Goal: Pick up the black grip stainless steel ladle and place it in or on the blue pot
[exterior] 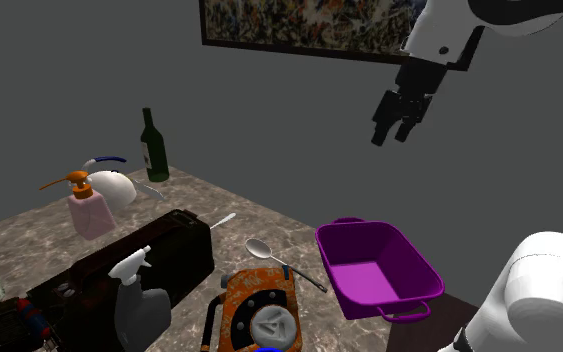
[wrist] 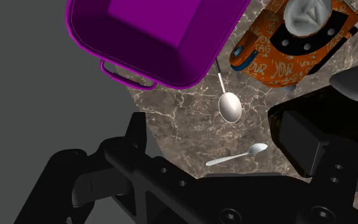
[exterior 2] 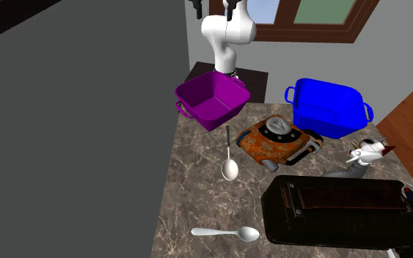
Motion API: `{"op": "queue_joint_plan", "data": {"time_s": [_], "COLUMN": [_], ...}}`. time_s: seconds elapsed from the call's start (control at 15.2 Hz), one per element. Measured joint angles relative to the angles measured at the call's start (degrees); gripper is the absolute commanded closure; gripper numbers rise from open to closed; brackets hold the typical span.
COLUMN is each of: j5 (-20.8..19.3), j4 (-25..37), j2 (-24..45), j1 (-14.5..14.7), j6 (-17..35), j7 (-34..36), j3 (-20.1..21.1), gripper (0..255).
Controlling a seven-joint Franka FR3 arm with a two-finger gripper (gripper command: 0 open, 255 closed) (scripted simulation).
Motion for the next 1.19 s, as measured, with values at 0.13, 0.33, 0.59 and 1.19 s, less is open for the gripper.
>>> {"op": "queue_joint_plan", "data": {"time_s": [0.13,0.33,0.59,1.19], "j5": [-0.04,-0.34,-0.86,-4.18], "j4": [-0.47,-3.48,-6.9,-11.64], "j2": [0.46,2.08,6.08,19.36], "j1": [0.13,0.76,1.72,2.63], "j6": [0.84,5.04,11.78,27.98], "j7": [0.0,-0.02,0.41,2.1], "j3": [0.33,1.98,4.82,10.73], "gripper": [0,0,0,0]}}
